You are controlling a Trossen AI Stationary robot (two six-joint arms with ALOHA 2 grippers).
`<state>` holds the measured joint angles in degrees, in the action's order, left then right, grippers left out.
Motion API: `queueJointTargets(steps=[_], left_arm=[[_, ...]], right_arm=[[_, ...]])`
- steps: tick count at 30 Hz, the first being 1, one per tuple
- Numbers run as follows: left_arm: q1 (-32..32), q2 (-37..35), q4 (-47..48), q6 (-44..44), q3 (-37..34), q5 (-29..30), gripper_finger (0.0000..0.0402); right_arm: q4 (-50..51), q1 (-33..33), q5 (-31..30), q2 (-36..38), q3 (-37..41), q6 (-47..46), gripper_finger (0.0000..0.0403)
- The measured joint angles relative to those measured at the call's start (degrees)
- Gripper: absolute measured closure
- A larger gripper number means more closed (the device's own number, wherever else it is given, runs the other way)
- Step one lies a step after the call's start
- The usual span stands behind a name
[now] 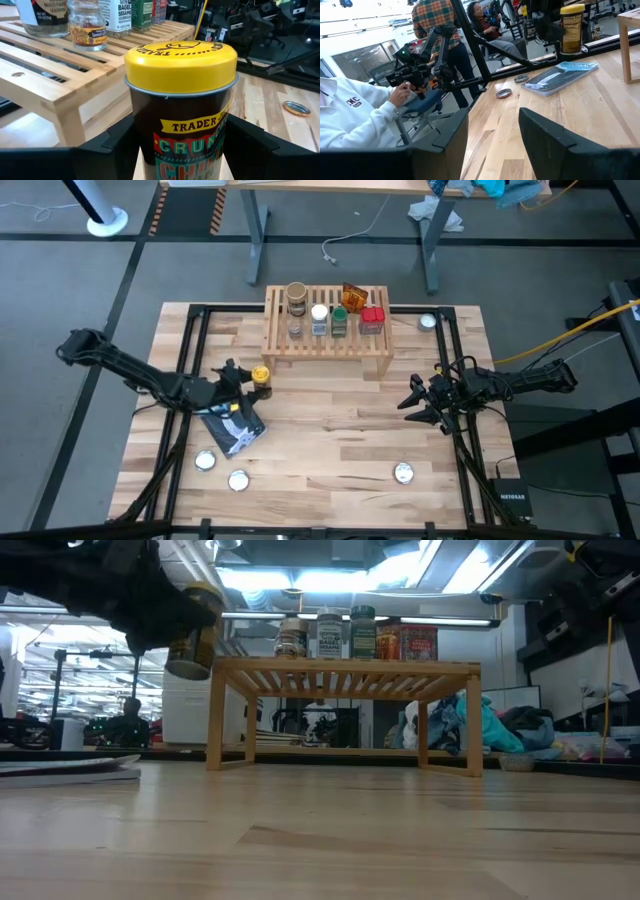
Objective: Shelf spices
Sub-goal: Remove the yellow seasoning bottle from the shelf
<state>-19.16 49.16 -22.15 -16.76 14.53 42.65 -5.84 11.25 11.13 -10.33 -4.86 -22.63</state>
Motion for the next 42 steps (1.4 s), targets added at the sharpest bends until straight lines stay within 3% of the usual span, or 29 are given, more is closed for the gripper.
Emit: queueJointTargets(steps=[14, 29, 42], left_arm=[[-0.7, 22.6, -20.7, -1.3, -0.3, 1.5, 0.0176], [0.2, 51.5, -53.1, -3.7, 0.6, 3.0, 0.0176], [4.7, 60.5, -55.2, 2.6, 10.7, -4.0, 0.0176]], right_arm=[[0.0, 0.0, 0.0, 0.0, 0.0, 0.0, 0.0221], [0.0, 0.0, 0.0, 0.0, 0.0, 0.0, 0.0221], [0.0, 0.0, 0.0, 0.0, 0.0, 0.0, 0.0221]])
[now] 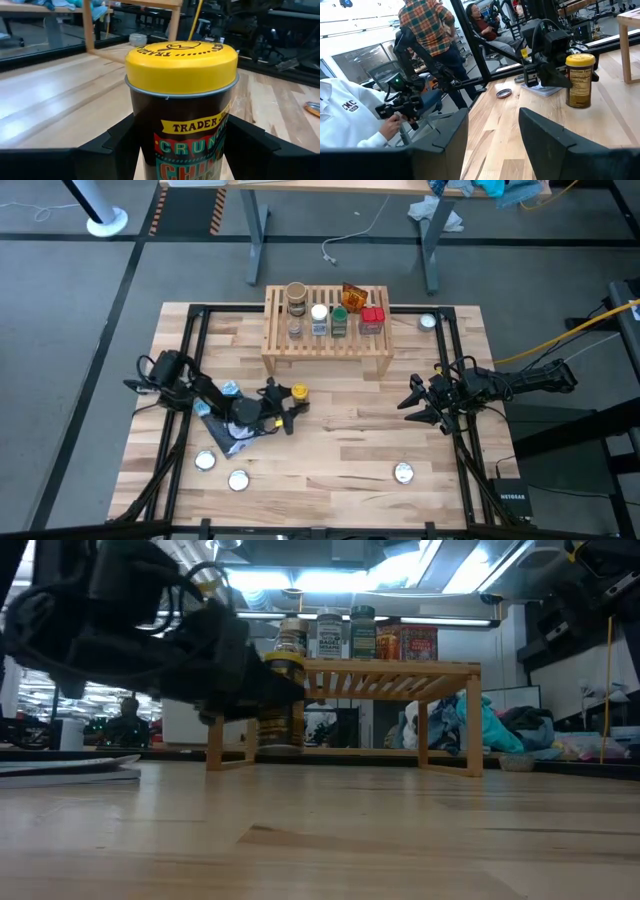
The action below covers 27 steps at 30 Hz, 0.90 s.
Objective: Shelf spices
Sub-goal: Remove the yellow seasoning bottle from the shelf
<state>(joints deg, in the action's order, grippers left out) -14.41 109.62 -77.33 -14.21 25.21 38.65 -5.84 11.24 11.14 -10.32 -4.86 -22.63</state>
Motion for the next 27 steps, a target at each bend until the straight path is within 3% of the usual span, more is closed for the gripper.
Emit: queueJointTargets(steps=[13, 23, 27], left_arm=[[6.5, 11.0, 0.3, 3.1, 13.8, -11.7, 0.0176], [9.0, 16.6, 0.8, 6.4, 23.5, -17.1, 0.0176], [9.5, 16.7, 7.2, 7.5, 27.1, -18.0, 0.0176]], right_arm=[[0.0, 0.0, 0.0, 0.0, 0.0, 0.0, 0.0221], [0.0, 0.0, 0.0, 0.0, 0.0, 0.0, 0.0221], [0.0, 0.0, 0.0, 0.0, 0.0, 0.0, 0.0221]])
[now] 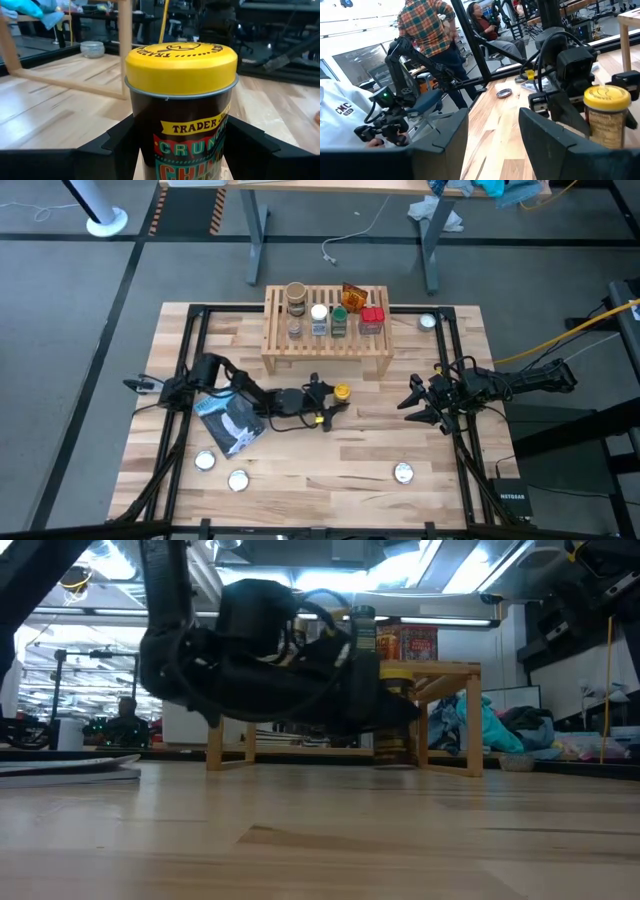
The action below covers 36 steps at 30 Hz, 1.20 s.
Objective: Shelf spices
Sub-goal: Remove the yellow seasoning bottle from the shelf
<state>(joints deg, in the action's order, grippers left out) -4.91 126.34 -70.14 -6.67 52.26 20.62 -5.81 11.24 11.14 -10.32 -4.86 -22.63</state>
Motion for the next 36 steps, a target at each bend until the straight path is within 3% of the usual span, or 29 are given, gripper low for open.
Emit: queueJointTargets(steps=[7, 28, 36], left_arm=[[0.6, 0.0, 4.3, 1.6, 2.5, -2.4, 0.0176], [0.0, 0.0, 7.4, 2.7, 2.6, -2.2, 0.0157], [0.0, 0.0, 8.0, 2.4, 2.6, -3.5, 0.0134]], right_arm=[[0.0, 0.0, 0.0, 0.0, 0.0, 0.0, 0.0221], [0.0, 0.0, 0.0, 0.0, 0.0, 0.0, 0.0221], [0.0, 0.0, 0.0, 0.0, 0.0, 0.0, 0.0221]])
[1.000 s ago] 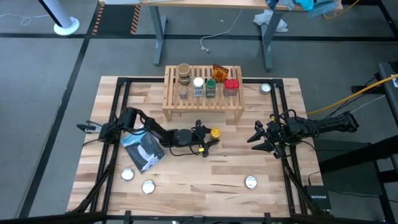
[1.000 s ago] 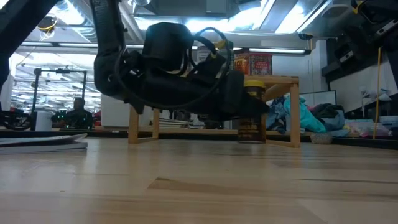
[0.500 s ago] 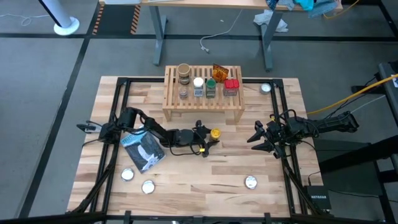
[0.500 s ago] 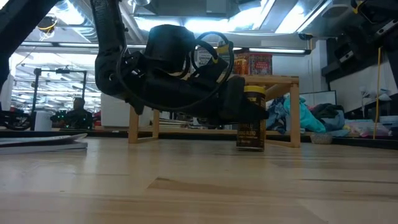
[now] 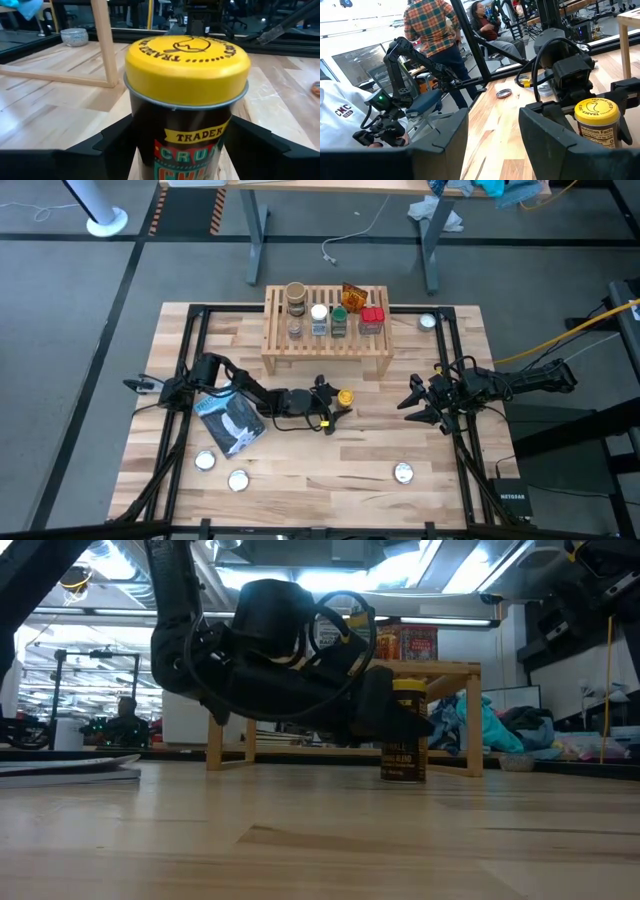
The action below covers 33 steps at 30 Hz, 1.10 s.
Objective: Shelf spices
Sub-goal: Remove the yellow seasoning bottle from the shelf
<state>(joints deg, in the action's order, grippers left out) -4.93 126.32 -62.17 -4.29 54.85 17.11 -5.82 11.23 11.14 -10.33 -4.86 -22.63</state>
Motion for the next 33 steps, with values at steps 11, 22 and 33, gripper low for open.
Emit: queueJointTargets(steps=[11, 22, 33], left_arm=[[0.1, 0.0, -0.5, 0.6, 0.0, -0.7, 0.0083], [0.7, -0.2, -1.8, 3.4, 0.0, -3.2, 0.0035], [0.9, -2.1, -2.4, 5.1, 0.0, -3.7, 0.0009]], right_arm=[[0.0, 0.0, 0.0, 0.0, 0.0, 0.0, 0.0221], [0.0, 0.0, 0.0, 0.0, 0.0, 0.0, 0.0221], [0.0, 0.0, 0.0, 0.0, 0.0, 0.0, 0.0221]])
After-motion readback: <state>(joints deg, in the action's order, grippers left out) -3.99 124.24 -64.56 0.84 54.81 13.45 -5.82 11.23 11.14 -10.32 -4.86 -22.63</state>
